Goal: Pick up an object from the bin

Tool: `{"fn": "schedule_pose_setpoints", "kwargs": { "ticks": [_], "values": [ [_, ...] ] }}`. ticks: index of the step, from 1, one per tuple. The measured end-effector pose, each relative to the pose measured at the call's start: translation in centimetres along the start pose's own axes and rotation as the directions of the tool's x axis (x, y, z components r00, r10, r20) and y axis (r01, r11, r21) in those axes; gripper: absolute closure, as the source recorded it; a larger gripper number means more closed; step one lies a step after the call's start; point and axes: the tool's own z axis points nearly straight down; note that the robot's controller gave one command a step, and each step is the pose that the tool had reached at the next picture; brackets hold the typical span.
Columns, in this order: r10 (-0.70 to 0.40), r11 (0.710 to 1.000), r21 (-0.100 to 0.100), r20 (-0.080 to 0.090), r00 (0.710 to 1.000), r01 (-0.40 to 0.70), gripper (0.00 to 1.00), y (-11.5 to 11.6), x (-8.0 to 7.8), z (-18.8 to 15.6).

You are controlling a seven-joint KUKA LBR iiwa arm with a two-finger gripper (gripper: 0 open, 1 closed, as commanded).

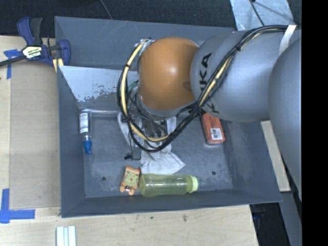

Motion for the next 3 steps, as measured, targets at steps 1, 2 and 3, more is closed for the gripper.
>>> {"fn": "schedule_pose_setpoints", "kwargs": {
  "ticks": [1, 2, 3],
  "values": [
    [0.117, 0.993, 0.004, -0.015, 0.993, -0.117, 0.00, -0.1, -0.2, 1.5],
    [0.234, 0.972, 0.001, -0.005, 0.972, -0.234, 0.00, -2.3, -1.0, 0.9],
    [0.076, 0.997, 0.002, -0.004, 0.997, -0.076, 0.00, -6.3, -0.9, 2.3]
  ]
}}
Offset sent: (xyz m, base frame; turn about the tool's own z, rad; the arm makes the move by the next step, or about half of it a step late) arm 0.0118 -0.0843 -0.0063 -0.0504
